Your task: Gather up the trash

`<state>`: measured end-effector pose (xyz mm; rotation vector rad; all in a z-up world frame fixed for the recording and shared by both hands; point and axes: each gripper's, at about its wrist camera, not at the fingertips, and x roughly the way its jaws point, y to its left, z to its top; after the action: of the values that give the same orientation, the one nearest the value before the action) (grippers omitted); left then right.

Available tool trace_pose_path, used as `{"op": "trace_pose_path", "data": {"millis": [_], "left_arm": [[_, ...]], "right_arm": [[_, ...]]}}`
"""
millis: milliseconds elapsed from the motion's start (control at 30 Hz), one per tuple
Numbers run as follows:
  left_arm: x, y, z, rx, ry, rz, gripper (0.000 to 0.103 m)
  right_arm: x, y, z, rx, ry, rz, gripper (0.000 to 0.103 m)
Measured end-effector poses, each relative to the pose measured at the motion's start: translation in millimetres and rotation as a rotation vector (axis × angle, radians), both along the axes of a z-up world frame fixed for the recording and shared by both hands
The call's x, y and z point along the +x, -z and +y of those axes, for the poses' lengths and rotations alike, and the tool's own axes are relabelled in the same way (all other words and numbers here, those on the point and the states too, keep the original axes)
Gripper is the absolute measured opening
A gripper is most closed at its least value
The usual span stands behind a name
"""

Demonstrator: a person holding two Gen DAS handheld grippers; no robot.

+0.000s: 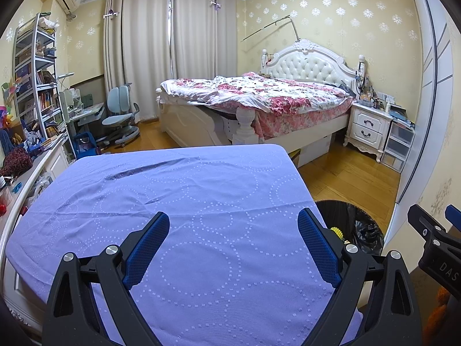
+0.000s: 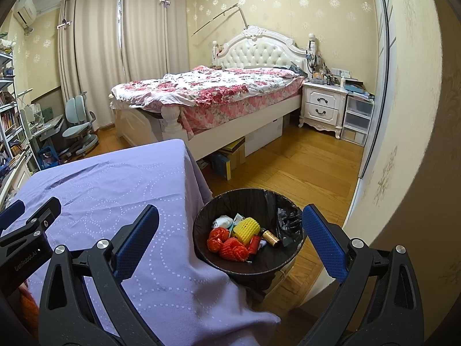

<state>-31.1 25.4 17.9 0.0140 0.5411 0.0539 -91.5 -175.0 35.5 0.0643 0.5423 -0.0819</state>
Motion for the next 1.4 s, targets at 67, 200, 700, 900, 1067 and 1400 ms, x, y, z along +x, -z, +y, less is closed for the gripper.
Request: {"op": "trace_pose_path", "data": {"millis": [67,200,700,900,1067,1400], "left_arm": [[0.0,0.0,0.1,-0.001,0.0,0.001,0.09],[-0.1,0.1,0.1,0.0,0.0,0.0,0.09],[-0.9,-0.2,-0.5,0.001,0.002,0.0,0.09],[-0.8,-0.2,-1.0,0.0,0.002,0.002,0.09],[-2.8,1.2,-1.3,0.001,-0.007,-0.001,0.09],[-8.5,4.6,-1.5,0.011,0.013,-0.011,0.09]], "right_arm": [[0.7,0.3,-0.5,0.0,-0.001,0.0,0.097],[0.1,-0.2,-0.1,0.0,-0.001,0.001,0.097],[-1.2,-2.1,0.3,0.001,-0.001,0.002,0.097],[1.1,-1.1,-0.8,0.002,-0.001,0.002,0.097],[1.7,-1.2,-1.2,0.002,-0.001,0.003,0.097],[-0.2,-3.2,-0.5,0.003,-0.001,0.003,0.097]]}}
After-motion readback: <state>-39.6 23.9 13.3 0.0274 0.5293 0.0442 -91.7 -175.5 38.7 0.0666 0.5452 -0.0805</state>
